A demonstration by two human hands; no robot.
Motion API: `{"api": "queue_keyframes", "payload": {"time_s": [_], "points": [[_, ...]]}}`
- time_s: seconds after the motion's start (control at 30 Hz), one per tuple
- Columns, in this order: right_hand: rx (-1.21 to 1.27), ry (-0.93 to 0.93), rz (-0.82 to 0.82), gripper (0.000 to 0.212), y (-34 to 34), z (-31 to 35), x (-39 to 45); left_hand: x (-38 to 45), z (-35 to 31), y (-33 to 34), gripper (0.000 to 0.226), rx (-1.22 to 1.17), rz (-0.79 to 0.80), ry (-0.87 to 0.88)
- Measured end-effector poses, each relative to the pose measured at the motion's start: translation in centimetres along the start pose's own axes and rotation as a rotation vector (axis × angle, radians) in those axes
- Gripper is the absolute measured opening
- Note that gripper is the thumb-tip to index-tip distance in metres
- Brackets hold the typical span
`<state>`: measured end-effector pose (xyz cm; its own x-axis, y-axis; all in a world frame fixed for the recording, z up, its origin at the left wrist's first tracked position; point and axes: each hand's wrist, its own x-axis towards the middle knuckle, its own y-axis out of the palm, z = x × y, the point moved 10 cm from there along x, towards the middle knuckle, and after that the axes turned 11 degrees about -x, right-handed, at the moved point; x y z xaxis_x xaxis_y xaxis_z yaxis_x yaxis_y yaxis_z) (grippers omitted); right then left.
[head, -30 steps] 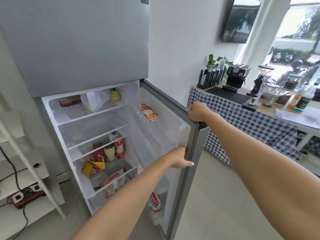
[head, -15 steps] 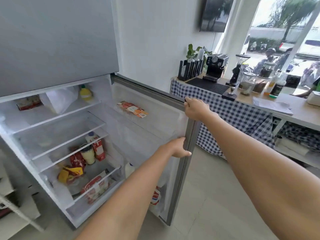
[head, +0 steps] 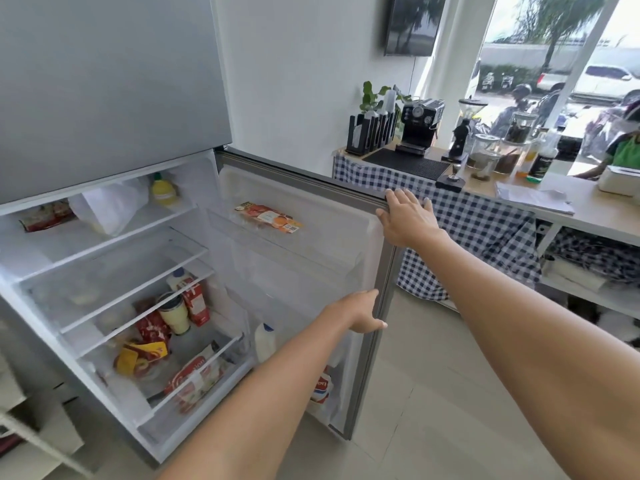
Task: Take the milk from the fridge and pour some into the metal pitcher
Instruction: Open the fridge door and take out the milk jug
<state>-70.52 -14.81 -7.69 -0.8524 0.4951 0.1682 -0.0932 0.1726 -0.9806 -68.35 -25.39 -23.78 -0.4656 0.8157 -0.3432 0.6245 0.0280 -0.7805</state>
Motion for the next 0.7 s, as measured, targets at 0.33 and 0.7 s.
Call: {"api": "queue_keyframes", "payload": {"time_s": [0.33,0.7], "points": [[0.075,0.328,0.067,0.062,4.0,-1.7,-9.9,-5.9,10.0,-1.7,0.073,0.238,0.025,-0.089],[0.045,0.395,0.300,0.061,11.9,4.9,-16.5,-10.0,18.8,-8.6,0.073,0.249,-0.149,-0.126]]}}
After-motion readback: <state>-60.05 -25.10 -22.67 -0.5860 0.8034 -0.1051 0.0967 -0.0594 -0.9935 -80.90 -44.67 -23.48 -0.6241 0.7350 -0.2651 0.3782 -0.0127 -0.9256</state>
